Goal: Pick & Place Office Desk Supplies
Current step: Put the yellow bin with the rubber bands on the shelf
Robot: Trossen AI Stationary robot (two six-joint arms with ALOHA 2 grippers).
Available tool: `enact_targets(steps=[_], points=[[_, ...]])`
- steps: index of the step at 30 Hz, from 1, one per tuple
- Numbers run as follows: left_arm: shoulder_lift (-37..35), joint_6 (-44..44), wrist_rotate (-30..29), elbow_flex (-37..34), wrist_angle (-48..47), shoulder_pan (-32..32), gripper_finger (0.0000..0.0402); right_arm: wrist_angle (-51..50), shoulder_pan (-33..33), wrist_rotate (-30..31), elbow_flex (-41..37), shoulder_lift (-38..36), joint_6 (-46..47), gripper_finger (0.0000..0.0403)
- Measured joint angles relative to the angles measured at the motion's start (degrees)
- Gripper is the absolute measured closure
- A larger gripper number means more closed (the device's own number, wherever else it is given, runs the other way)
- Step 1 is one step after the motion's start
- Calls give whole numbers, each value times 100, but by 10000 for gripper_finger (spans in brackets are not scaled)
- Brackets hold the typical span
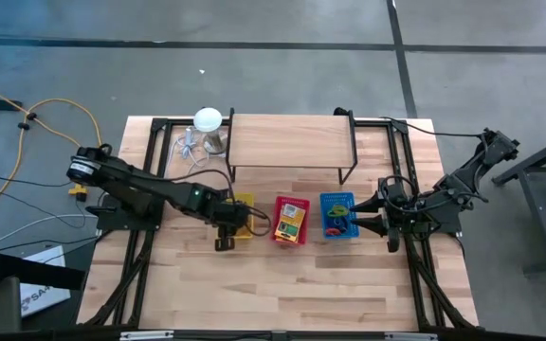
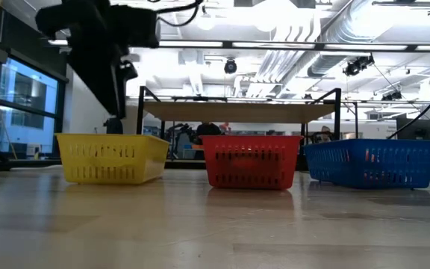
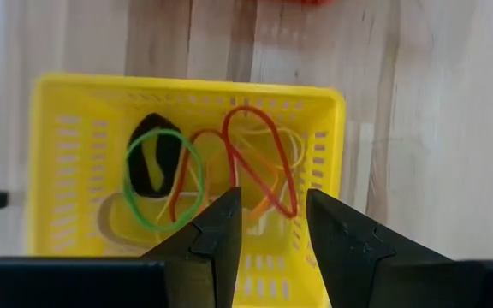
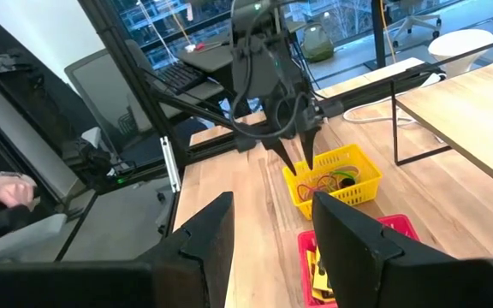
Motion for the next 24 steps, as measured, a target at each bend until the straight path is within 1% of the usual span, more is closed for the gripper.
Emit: enact_targets(steps=[2,4,13,19,24], points=[[2,-10,34,-155,237,-10,275,3,-2,2,0,0,2,256],[2,-54,83,-235,283,-41,275,-1,-1,0,0,0,2,256],[2,-140,252,-241,301,-238,275,-1,-2,1,0,0,1,256],[2,-267,229,-241,223,-380,275,0,0,1,0,0,0,256],[2,-395,70,-241,173,-468,275,0,-2,1,0,0,0,256]])
